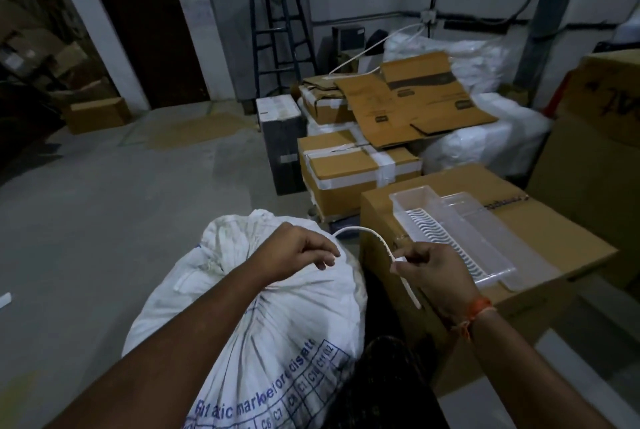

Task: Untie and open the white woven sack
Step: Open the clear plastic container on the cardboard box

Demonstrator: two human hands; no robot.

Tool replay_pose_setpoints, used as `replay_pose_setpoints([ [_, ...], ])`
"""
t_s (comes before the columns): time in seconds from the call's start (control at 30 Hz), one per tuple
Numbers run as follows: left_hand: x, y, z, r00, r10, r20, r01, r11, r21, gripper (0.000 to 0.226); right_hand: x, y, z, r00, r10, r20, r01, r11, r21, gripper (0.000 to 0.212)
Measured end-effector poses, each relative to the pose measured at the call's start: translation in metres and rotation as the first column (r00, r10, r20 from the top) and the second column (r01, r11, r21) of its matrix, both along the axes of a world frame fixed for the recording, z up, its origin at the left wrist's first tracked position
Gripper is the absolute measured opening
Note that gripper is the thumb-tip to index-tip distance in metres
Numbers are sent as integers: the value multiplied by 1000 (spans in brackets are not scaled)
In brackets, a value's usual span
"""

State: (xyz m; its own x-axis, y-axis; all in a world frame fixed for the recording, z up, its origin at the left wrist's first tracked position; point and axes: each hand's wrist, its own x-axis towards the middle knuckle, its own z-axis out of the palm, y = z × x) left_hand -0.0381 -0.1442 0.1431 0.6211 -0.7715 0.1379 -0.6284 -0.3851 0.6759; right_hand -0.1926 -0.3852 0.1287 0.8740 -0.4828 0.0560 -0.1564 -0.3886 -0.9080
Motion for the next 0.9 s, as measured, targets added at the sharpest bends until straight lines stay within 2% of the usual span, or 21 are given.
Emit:
replay_pose_setpoints([
  [0.13, 4, -47, 7, 974, 79, 211, -62, 994, -87, 12, -7, -29, 16, 999, -42, 13, 44, 989, -142, 9],
  [0.27, 6, -109, 17, 968, 126, 216, -103, 988, -115, 16, 2, -74, 25, 989, -141, 53, 150, 952, -265, 7],
  [0.47, 21, -194, 7, 944, 245, 221, -223, 967, -119, 15, 28, -130, 23, 962, -271, 32, 266, 902, -341, 11],
  [0.57, 31, -224, -6, 939, 258, 229, -256, 966, -41, 17, 44, -150, 8, 955, -291, -48, 255, 896, -364, 3],
  [0.67, 35, -244, -18, 943, 251, 217, -272, 959, 76, 15, 51, -161, -10, 949, -280, -145, 219, 916, -337, 6],
  [0.77, 39, -256, -29, 951, 240, 194, -267, 955, 130, 14, 53, -165, -26, 939, -276, -204, 195, 918, -345, 13],
  [0.9, 42, -266, -36, 958, 211, 193, -246, 952, 182, 11, 57, -162, -32, 878, -357, -318, 150, 837, -527, 19],
])
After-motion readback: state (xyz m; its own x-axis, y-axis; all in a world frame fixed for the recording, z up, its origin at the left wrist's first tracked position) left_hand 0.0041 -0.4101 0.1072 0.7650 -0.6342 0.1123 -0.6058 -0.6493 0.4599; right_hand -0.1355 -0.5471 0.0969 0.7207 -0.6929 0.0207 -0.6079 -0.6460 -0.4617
